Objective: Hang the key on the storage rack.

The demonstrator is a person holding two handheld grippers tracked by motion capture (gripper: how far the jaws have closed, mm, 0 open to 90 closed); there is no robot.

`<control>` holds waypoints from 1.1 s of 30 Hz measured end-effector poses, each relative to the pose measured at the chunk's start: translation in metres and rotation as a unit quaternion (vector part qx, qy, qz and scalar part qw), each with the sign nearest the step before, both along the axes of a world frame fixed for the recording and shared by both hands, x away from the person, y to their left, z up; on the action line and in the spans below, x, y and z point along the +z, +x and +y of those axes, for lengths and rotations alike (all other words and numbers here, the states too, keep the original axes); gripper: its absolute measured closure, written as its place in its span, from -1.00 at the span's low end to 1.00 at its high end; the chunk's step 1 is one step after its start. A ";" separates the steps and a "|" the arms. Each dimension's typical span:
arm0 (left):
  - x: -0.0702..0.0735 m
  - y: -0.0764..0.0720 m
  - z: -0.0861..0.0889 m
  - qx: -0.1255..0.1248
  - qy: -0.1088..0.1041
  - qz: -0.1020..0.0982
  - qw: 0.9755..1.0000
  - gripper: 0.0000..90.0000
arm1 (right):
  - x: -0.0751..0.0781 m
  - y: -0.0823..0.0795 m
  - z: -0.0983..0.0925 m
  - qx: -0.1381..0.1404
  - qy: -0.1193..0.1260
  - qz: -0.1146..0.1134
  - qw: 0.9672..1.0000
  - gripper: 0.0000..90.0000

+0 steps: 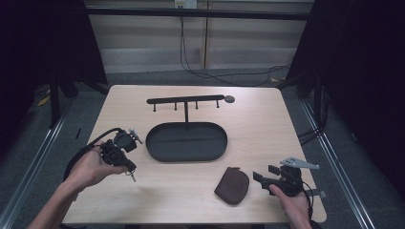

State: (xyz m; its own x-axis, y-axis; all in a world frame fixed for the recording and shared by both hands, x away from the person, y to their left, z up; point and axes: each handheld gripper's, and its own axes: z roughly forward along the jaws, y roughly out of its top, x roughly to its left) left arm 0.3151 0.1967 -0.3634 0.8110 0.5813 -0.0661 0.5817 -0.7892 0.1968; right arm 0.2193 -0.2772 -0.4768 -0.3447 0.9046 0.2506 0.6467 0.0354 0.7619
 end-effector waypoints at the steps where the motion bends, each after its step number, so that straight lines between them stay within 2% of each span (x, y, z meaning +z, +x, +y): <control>1: 0.001 0.001 0.000 0.001 0.001 0.001 1.000 0.98 | 0.000 0.000 0.000 0.000 0.000 0.000 1.000 -0.47; 5: 0.008 0.005 0.000 0.006 0.001 -0.003 1.000 0.98 | 0.000 0.000 0.000 -0.001 0.000 0.001 1.000 -0.47; 8: 0.014 0.007 -0.001 -0.002 0.008 -0.003 1.000 0.98 | 0.000 0.001 0.000 0.001 0.000 0.002 1.000 -0.47; 9: 0.018 0.007 -0.001 0.002 0.004 -0.010 1.000 0.98 | 0.000 0.001 0.000 0.001 -0.001 0.002 1.000 -0.47; 13: 0.024 0.008 -0.006 -0.004 0.012 -0.010 1.000 0.98 | 0.000 0.001 0.000 0.000 -0.002 0.001 1.000 -0.47; 18: 0.031 0.012 -0.014 -0.003 0.013 -0.013 1.000 0.98 | 0.000 0.001 0.000 0.001 -0.002 0.001 1.000 -0.47; 24: 0.039 0.021 -0.019 0.000 0.023 -0.017 1.000 0.99 | -0.001 0.001 0.000 0.001 -0.002 0.002 1.000 -0.47; 26: 0.040 0.024 -0.020 0.000 0.020 -0.014 1.000 0.98 | 0.000 0.001 0.000 0.001 -0.001 0.001 1.000 -0.47; 28: 0.042 0.027 -0.022 -0.002 0.028 -0.012 1.000 0.98 | -0.001 0.001 0.000 0.001 -0.002 0.001 1.000 -0.47; 30: 0.046 0.030 -0.024 -0.001 0.023 -0.016 1.000 0.98 | -0.001 0.001 0.001 0.001 -0.004 0.005 1.000 -0.47; 33: 0.050 0.033 -0.028 -0.002 0.026 -0.017 1.000 0.98 | -0.001 0.001 0.001 0.001 -0.001 0.004 1.000 -0.47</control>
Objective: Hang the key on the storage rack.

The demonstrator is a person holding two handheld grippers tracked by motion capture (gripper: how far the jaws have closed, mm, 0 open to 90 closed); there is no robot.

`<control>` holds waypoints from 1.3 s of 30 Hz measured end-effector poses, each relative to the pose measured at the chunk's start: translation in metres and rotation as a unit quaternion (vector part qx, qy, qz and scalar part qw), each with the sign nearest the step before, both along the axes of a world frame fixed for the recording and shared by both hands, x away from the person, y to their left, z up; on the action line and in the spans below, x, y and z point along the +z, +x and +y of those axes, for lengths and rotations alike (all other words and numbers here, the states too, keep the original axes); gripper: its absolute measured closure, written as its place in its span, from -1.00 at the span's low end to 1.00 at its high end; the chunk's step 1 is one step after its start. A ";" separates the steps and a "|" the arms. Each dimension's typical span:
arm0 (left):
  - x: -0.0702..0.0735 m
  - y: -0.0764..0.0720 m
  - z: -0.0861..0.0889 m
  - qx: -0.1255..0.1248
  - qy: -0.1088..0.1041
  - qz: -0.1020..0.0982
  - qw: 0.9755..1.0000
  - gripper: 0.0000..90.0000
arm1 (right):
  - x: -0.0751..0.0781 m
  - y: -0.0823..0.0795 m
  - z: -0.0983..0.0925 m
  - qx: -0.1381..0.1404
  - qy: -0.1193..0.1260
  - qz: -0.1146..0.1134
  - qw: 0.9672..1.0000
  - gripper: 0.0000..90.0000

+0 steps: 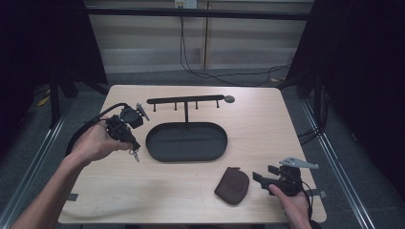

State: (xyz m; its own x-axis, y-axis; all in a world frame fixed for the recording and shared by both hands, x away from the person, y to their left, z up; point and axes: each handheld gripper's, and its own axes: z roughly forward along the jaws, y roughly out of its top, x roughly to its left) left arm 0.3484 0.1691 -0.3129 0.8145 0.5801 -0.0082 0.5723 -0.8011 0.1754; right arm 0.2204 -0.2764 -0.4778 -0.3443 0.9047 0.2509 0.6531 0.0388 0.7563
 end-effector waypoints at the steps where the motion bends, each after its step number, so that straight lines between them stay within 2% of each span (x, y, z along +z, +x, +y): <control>1: 0.004 0.003 -0.002 -0.002 -0.001 -0.003 1.000 0.98 | 0.000 0.000 0.000 0.000 0.000 0.000 1.000 -0.47; 11: 0.016 0.017 -0.012 0.000 -0.008 -0.008 1.000 0.98 | 0.000 0.000 0.000 0.001 0.001 0.001 1.000 -0.47; 18: 0.024 0.028 -0.011 0.006 -0.014 -0.006 1.000 0.98 | -0.001 0.001 -0.001 0.001 0.003 0.003 1.000 -0.47; 25: 0.031 0.039 -0.016 0.007 -0.013 -0.006 1.000 0.98 | -0.001 0.001 -0.001 0.002 0.004 0.003 1.000 -0.47; 31: 0.039 0.049 -0.022 0.000 -0.014 -0.009 1.000 0.98 | -0.001 0.001 -0.001 0.004 0.006 0.003 1.000 -0.47; 35: 0.042 0.054 -0.023 0.007 -0.020 -0.015 1.000 0.98 | -0.001 0.001 -0.002 0.004 0.008 0.004 1.000 -0.47; 39: 0.043 0.063 -0.029 -0.015 -0.024 -0.012 1.000 0.98 | -0.001 0.001 -0.002 0.003 0.010 0.004 1.000 -0.47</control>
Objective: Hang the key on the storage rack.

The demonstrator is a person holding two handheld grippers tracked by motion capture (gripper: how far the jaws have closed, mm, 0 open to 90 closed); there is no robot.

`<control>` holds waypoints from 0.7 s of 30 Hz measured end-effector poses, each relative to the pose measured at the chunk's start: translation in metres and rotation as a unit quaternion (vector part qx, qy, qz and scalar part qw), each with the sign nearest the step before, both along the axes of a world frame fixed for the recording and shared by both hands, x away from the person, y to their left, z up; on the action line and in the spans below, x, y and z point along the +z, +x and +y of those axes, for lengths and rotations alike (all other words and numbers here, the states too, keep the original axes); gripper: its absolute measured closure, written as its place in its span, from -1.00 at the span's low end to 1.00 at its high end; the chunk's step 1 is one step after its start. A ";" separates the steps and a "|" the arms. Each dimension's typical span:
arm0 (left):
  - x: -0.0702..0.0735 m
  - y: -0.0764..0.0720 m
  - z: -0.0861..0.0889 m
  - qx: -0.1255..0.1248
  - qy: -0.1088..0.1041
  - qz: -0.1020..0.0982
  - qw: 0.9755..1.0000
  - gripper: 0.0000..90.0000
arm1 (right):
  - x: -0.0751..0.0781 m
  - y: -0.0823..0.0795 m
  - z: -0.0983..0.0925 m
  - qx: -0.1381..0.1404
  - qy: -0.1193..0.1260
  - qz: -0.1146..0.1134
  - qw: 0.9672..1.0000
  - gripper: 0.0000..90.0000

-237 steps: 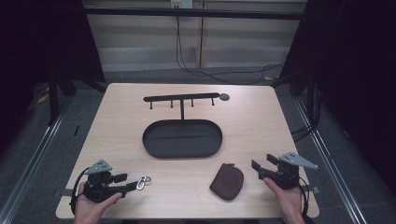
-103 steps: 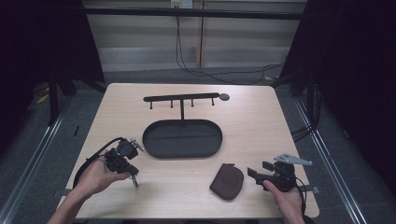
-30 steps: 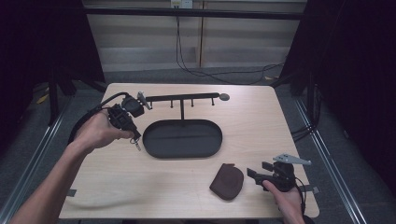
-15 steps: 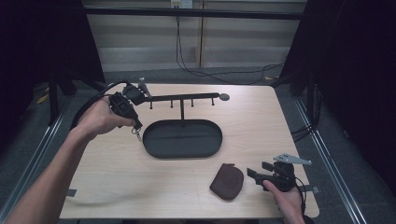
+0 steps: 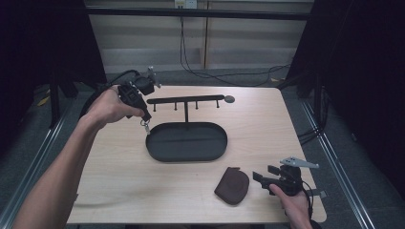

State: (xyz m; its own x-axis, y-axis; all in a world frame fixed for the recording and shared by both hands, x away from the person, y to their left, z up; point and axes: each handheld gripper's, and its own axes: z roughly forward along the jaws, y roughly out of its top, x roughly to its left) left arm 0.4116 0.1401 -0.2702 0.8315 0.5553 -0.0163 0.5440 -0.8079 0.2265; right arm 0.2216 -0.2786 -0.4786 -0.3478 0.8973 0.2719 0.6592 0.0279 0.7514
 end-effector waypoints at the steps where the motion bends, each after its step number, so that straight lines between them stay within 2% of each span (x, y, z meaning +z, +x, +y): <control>1: 0.000 0.000 0.000 0.000 0.000 0.000 1.000 0.98 | 0.000 0.000 0.000 0.000 0.000 0.000 1.000 -0.47; 4: 0.001 0.005 -0.003 -0.012 -0.002 -0.001 1.000 0.98 | 0.000 0.000 0.000 0.000 0.001 0.000 1.000 -0.47; 12: 0.000 0.019 -0.003 -0.006 -0.011 0.005 1.000 0.98 | 0.000 0.000 0.000 0.002 0.004 0.002 1.000 -0.47; 14: -0.001 0.025 -0.004 -0.002 -0.022 0.008 1.000 0.99 | 0.000 0.000 0.000 0.003 0.004 0.001 1.000 -0.47; 21: -0.010 0.037 -0.011 0.004 -0.022 0.014 1.000 0.98 | 0.000 0.001 -0.001 0.005 0.007 0.002 1.000 -0.47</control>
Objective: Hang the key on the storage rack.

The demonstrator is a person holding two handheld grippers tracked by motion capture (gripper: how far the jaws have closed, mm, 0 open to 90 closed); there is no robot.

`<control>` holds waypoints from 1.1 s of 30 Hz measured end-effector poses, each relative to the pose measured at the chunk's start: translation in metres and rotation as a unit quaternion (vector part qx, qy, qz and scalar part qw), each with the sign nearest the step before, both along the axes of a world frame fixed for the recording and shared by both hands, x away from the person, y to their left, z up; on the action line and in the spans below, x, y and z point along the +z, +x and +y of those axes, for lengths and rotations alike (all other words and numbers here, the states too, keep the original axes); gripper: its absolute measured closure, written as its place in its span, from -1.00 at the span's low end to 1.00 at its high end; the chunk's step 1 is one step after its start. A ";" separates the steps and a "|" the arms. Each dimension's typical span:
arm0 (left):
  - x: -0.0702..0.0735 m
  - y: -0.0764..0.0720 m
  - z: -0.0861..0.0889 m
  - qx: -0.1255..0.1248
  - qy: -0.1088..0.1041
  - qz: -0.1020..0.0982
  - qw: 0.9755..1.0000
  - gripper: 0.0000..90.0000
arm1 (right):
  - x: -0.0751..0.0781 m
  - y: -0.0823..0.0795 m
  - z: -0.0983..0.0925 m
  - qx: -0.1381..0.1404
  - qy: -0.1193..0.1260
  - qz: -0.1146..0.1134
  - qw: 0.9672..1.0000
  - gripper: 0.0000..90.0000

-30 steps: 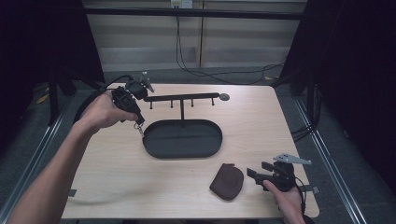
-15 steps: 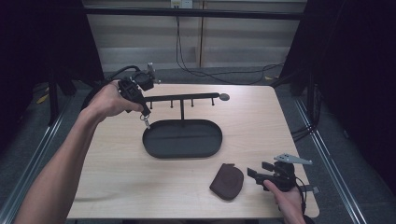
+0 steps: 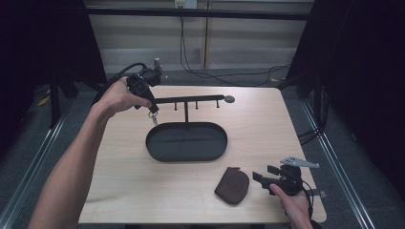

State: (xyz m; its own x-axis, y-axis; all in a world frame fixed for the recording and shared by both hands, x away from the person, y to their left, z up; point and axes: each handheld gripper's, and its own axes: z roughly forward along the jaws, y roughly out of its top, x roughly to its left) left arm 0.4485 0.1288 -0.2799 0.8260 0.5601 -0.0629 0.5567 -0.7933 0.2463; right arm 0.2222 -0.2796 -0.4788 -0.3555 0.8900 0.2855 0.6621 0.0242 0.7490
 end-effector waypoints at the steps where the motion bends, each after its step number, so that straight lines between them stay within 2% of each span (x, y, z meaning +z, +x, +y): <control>1: -0.001 0.002 0.000 0.005 0.001 -0.001 1.000 0.98 | 0.000 0.000 0.000 0.000 0.001 0.000 1.000 -0.47; 6: -0.004 0.007 0.000 0.016 0.007 -0.001 1.000 0.98 | 0.000 -0.001 0.000 0.002 0.001 0.000 1.000 -0.47; 7: -0.003 0.008 0.002 0.023 0.004 -0.007 1.000 0.98 | 0.000 -0.001 0.000 0.002 0.001 0.000 1.000 -0.47; 13: -0.002 0.013 0.004 0.024 -0.002 0.000 1.000 0.98 | 0.000 0.000 0.000 0.003 0.003 0.002 1.000 -0.47; 14: -0.003 0.014 0.004 0.023 0.001 -0.001 1.000 0.98 | 0.000 -0.001 0.000 0.003 0.003 0.001 1.000 -0.47; 15: -0.006 0.015 0.002 0.028 0.013 -0.006 1.000 0.98 | 0.000 -0.001 0.000 0.003 0.003 0.001 1.000 -0.47; 17: -0.007 0.015 0.002 0.029 0.017 -0.008 0.999 0.98 | 0.000 -0.001 0.000 0.003 0.003 0.001 1.000 -0.47; 21: -0.007 0.017 0.005 0.037 0.009 -0.009 0.999 0.98 | 0.000 -0.001 0.000 0.004 0.003 0.001 1.000 -0.47; 27: -0.008 0.015 0.004 0.041 0.008 -0.015 0.999 0.91 | 0.000 -0.001 0.000 0.003 0.002 0.000 1.000 -0.47; 31: -0.005 0.012 0.010 0.049 -0.007 -0.025 0.998 0.81 | 0.000 0.000 0.001 0.002 0.002 0.002 1.000 -0.47; 33: -0.005 0.011 0.012 0.047 -0.013 -0.023 0.999 0.80 | 0.000 0.000 0.001 0.002 0.003 0.002 1.000 -0.47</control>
